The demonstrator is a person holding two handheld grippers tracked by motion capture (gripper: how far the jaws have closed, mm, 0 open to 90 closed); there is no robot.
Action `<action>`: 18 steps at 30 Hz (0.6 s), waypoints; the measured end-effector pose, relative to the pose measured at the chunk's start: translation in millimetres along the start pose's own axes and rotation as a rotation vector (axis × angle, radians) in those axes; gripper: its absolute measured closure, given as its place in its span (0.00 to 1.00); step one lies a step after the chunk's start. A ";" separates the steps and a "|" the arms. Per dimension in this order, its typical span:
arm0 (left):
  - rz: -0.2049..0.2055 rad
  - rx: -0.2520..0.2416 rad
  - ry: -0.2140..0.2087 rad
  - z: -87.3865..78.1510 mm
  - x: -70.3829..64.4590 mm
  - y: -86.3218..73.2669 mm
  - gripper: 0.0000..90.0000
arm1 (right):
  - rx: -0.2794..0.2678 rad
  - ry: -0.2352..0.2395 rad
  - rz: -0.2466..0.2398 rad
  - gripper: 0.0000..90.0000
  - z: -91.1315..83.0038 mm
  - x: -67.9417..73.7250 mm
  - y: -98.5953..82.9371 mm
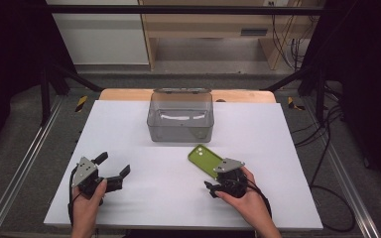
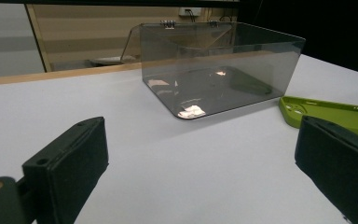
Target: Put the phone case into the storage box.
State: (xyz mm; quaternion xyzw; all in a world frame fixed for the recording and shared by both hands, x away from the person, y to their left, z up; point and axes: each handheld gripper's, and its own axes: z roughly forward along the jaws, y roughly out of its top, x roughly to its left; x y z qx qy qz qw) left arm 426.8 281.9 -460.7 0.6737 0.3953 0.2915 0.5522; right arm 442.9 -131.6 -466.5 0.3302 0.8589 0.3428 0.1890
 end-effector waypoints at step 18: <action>0.020 0.017 -0.010 2.4 -3.1 -0.3 0.03 | 0.027 0.009 -0.018 0.73 9.2 -5.1 -4.5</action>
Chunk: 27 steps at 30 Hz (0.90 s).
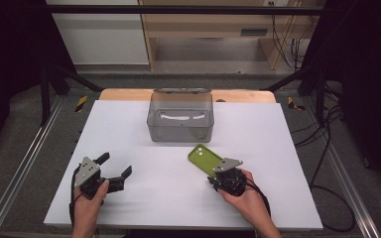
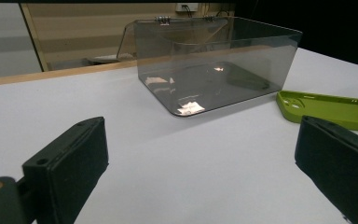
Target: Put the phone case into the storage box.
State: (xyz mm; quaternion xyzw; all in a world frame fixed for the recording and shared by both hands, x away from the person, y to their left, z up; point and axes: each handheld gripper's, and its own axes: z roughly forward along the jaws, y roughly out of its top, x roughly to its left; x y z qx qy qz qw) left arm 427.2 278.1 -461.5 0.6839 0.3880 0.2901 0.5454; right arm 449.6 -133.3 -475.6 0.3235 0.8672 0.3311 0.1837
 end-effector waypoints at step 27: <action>-0.039 -0.016 0.031 -6.7 2.6 0.8 0.03 | -0.139 0.064 0.065 0.98 -16.1 -4.0 -3.9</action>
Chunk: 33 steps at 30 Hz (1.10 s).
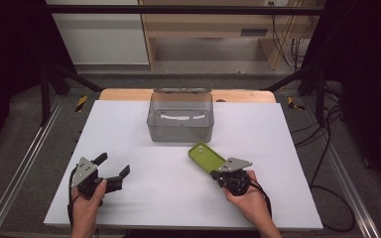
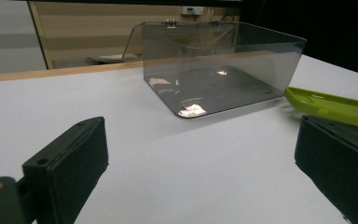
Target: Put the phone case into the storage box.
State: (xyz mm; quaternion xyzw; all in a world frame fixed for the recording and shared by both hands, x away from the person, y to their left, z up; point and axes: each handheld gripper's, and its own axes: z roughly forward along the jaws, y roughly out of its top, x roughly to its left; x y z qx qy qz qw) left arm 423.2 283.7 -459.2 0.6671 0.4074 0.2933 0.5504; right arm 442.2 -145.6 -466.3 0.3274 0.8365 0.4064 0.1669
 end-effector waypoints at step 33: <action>-0.144 0.038 -0.140 7.6 -54.4 10.6 0.02 | -0.353 0.051 0.153 0.98 6.8 26.8 34.6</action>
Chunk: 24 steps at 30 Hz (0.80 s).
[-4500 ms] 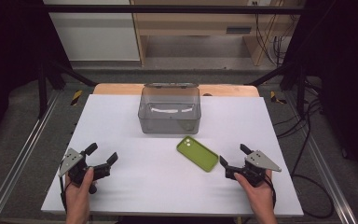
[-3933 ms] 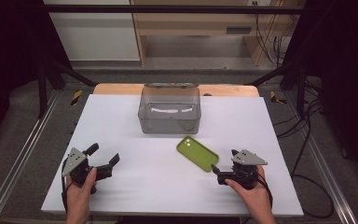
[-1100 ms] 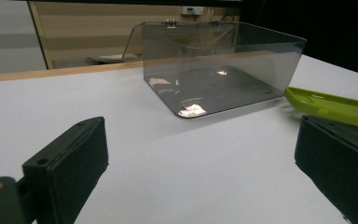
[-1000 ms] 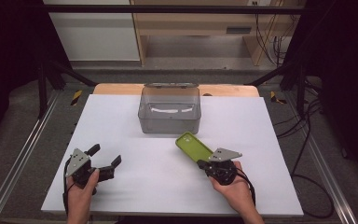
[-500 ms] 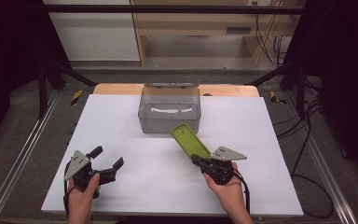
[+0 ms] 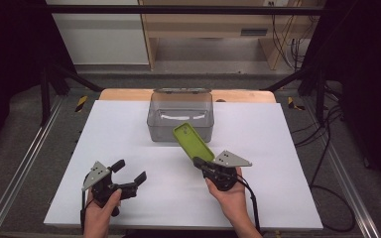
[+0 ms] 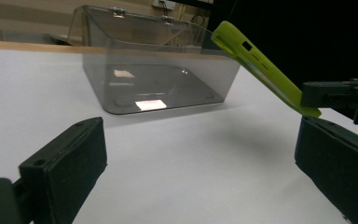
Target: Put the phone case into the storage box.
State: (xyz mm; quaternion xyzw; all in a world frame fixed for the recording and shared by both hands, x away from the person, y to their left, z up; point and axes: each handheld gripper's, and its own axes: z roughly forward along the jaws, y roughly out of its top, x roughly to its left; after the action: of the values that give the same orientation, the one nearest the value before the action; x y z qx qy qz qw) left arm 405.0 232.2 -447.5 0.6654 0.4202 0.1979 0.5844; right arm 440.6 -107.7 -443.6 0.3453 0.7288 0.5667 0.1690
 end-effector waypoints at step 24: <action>-0.113 0.124 -0.061 84.4 -44.8 67.0 0.09 | -0.090 -0.049 0.039 0.98 -2.7 2.3 -5.7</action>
State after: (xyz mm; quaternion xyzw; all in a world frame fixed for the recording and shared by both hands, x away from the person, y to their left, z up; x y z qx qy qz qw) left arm 465.1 147.6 -394.2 0.6811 0.4505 0.1179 0.5650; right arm 435.5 -108.7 -447.8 0.3652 0.6912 0.5937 0.1908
